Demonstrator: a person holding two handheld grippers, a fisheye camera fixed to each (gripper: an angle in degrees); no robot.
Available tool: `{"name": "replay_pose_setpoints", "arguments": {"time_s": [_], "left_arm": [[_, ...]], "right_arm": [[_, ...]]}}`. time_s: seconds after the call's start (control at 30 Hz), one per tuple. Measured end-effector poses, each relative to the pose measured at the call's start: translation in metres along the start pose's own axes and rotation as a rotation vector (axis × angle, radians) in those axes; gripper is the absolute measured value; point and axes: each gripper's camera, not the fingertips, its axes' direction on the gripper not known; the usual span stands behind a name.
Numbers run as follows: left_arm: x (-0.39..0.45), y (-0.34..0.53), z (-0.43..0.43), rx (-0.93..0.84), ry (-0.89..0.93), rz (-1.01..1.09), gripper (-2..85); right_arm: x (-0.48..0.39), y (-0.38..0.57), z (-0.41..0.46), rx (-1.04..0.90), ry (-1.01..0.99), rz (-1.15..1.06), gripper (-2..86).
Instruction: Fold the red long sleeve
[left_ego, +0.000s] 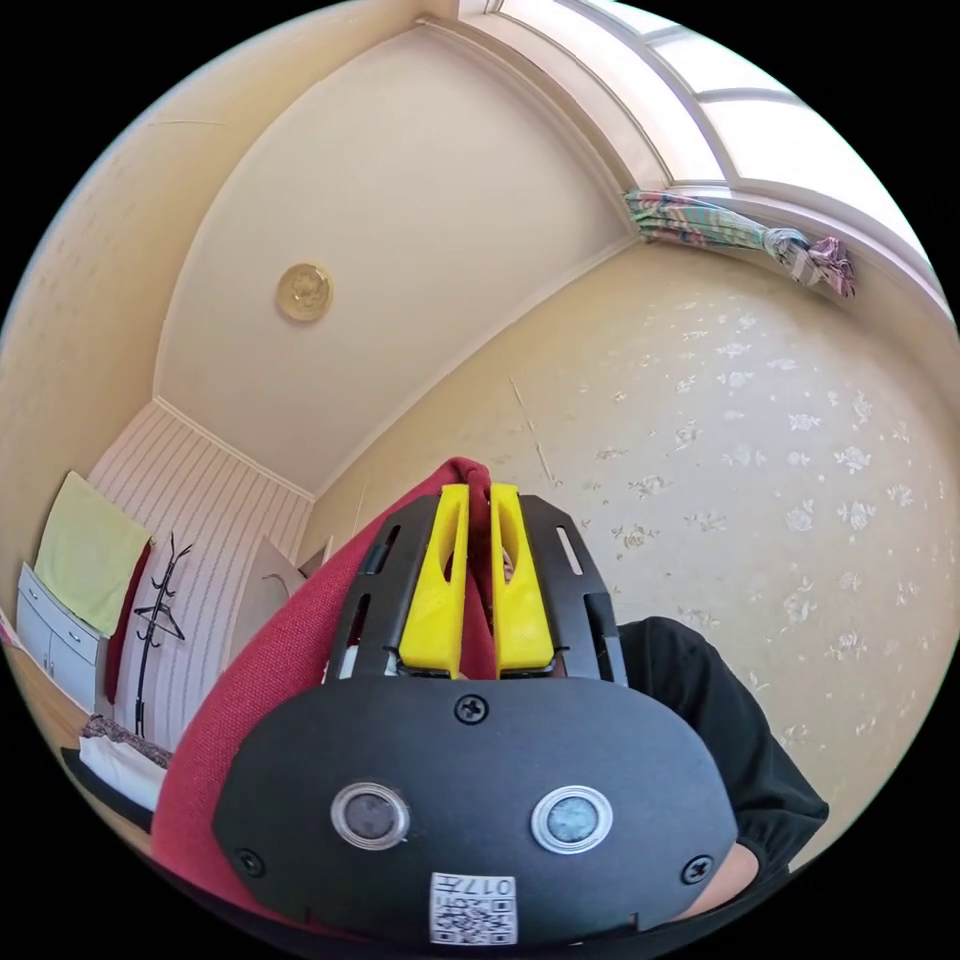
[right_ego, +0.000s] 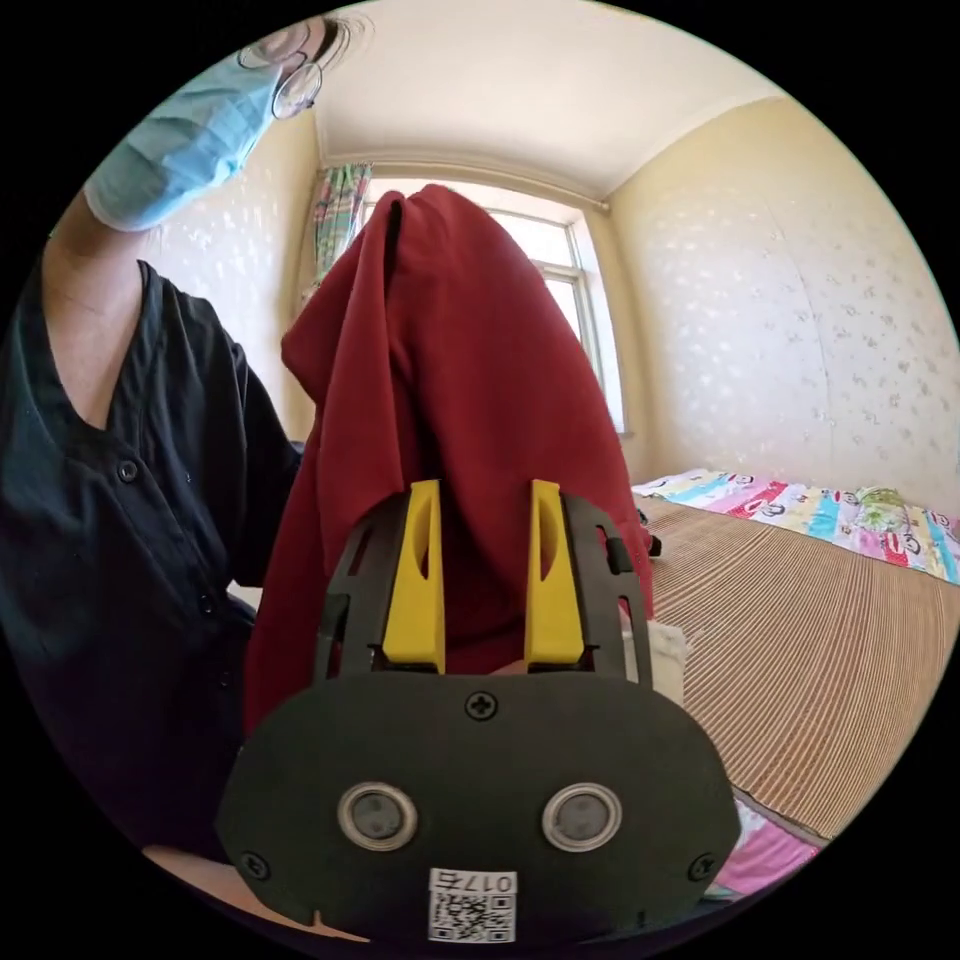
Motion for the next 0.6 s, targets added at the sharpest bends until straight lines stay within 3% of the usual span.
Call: {"name": "replay_pose_setpoints", "arguments": {"time_s": [0.13,0.2,0.37,0.53,0.6], "left_arm": [[0.004,-0.004,0.009,-0.007,-0.033,-0.008,4.1],[0.015,-0.011,0.013,-0.026,-0.11,-0.008,4.1],[0.026,-0.037,0.028,-0.191,-0.381,-0.113,4.1],[0.053,-0.071,0.061,-0.38,-0.844,-0.111,4.1],[0.062,-0.086,0.099,-0.574,-0.967,-0.006,4.0]], "right_arm": [[-0.003,-0.021,0.002,-0.064,0.324,0.04,4.4],[0.01,-0.042,-0.023,0.01,0.476,0.128,3.9],[0.032,-0.128,-0.107,0.297,0.599,0.39,3.3],[-0.045,-0.203,-0.129,0.524,0.755,0.187,3.2],[-0.081,-0.228,-0.12,0.561,0.82,0.073,3.1]]}}
